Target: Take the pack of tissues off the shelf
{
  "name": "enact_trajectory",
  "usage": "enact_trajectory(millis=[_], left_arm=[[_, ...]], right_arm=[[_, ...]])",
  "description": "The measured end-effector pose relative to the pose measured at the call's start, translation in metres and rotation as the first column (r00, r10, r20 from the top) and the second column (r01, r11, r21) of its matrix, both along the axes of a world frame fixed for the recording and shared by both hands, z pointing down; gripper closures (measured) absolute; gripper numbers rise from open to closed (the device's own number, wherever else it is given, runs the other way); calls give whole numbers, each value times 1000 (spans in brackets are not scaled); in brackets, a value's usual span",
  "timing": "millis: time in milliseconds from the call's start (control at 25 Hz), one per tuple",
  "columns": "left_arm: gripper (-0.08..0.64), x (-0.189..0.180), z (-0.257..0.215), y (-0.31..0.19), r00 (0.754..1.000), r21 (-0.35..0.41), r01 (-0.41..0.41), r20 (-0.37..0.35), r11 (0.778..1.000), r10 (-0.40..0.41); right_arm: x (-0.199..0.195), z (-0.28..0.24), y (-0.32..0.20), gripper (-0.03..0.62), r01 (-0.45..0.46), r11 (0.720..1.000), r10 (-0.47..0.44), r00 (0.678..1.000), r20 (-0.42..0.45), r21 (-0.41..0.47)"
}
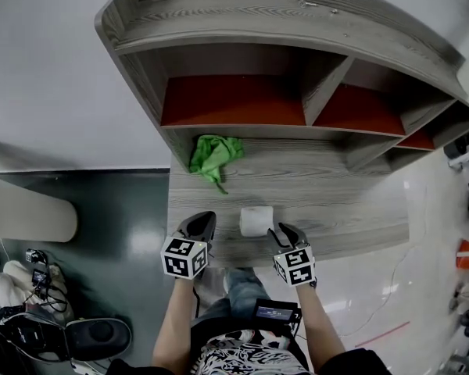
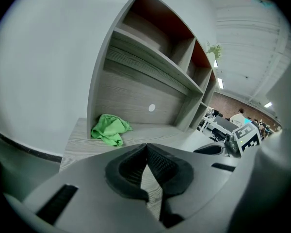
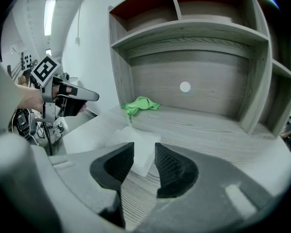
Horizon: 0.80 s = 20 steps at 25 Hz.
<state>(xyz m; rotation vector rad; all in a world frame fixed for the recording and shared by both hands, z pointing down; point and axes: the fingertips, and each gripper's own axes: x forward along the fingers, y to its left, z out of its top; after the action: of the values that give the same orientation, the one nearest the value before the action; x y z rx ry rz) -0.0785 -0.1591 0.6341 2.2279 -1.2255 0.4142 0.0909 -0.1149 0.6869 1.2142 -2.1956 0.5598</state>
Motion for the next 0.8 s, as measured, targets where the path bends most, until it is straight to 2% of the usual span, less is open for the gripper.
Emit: enact_trajectory(millis=[200, 400, 600, 800], left_arm=[[554, -1, -6, 0, 1000, 10, 5, -6, 1000, -5], [554, 1, -13, 4, 1000, 17, 11, -13, 1000, -11], [554, 7, -30, -1, 1000, 57, -5, -11, 998, 5], [554, 7, -50, -3, 1000, 93, 5, -24, 996, -3]], right_arm=[[3, -22, -7, 476, -25, 995, 26, 1000, -16, 94], [6, -39, -9, 477, -37, 990, 42, 999, -27, 138], [5, -66, -15, 494, -32, 974, 42, 998, -39, 225], [4, -83, -19, 521, -33, 966, 43, 998, -35, 257]])
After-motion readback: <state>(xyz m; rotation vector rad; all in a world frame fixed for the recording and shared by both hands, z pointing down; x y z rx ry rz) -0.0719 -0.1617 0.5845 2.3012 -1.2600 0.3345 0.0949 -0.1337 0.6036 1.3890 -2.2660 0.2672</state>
